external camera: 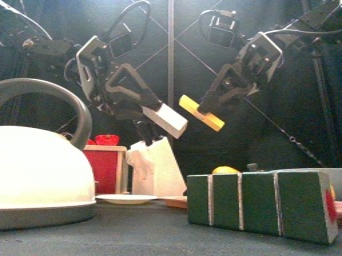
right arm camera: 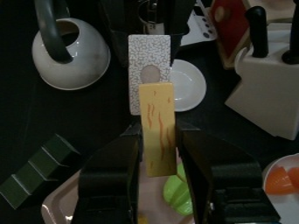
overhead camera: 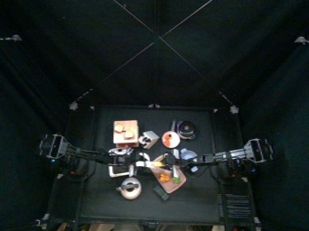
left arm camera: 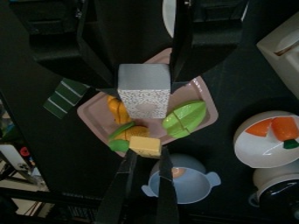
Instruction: Drop rice block
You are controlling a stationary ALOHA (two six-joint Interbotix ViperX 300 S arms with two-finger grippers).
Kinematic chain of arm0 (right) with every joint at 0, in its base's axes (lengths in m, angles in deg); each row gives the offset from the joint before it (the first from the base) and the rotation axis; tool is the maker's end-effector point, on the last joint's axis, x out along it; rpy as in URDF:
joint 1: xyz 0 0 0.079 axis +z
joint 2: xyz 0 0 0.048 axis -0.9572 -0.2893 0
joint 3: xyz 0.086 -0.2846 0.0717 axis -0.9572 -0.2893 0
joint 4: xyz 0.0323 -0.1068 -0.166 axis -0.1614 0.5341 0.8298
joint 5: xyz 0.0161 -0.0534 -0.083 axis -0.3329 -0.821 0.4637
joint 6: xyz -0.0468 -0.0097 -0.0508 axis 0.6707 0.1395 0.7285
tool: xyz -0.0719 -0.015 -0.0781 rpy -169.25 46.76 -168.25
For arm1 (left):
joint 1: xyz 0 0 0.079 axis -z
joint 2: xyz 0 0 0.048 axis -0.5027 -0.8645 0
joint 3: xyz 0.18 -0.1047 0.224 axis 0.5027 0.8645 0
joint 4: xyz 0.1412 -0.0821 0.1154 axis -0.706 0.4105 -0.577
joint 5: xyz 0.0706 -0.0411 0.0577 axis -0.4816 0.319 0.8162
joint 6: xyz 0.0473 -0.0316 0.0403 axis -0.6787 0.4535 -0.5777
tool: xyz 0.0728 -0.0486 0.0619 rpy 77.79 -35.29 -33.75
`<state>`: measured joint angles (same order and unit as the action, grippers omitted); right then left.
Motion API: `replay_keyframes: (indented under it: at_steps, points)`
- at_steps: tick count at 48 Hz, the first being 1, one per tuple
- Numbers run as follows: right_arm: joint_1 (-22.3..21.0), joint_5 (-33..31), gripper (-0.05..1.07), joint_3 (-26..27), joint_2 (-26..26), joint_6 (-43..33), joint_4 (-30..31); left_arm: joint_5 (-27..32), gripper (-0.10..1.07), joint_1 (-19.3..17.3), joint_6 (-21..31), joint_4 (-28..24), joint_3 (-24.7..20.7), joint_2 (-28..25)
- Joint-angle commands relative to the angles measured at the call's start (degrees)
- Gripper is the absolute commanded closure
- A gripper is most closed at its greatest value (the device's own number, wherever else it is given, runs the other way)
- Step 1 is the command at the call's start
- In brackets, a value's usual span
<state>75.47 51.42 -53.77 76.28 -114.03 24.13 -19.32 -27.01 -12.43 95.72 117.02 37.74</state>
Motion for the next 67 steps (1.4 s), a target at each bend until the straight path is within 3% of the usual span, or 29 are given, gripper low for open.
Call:
replay_keyframes:
  at_steps: [1, 12, 26, 50, 67]
  points:
    - [0.0, 0.0, 0.43, 0.6, 1.7, -0.1, -0.1, -0.4, 0.32, 0.3, 0.0, 0.0, -0.4, 1.1]
    - [0.0, 0.0, 0.43, 0.4, 1.7, -0.1, -0.1, 0.1, 0.32, 0.7, 0.2, 0.1, 1.5, 0.9]
    - [-0.1, 0.0, 0.43, 0.4, 1.6, -0.2, -0.2, 2.9, 0.32, 3.8, 0.0, 1.1, 2.3, -1.2]
    - [-0.1, 0.0, 0.43, 0.8, 1.2, -0.2, -0.2, 5.6, 0.32, 3.8, 0.0, 1.1, -1.9, -9.2]
    - [-0.1, 0.0, 0.43, 0.9, 1.2, -0.2, -0.2, 10.8, 0.3, 3.7, 0.0, 2.5, -2.5, -9.8]
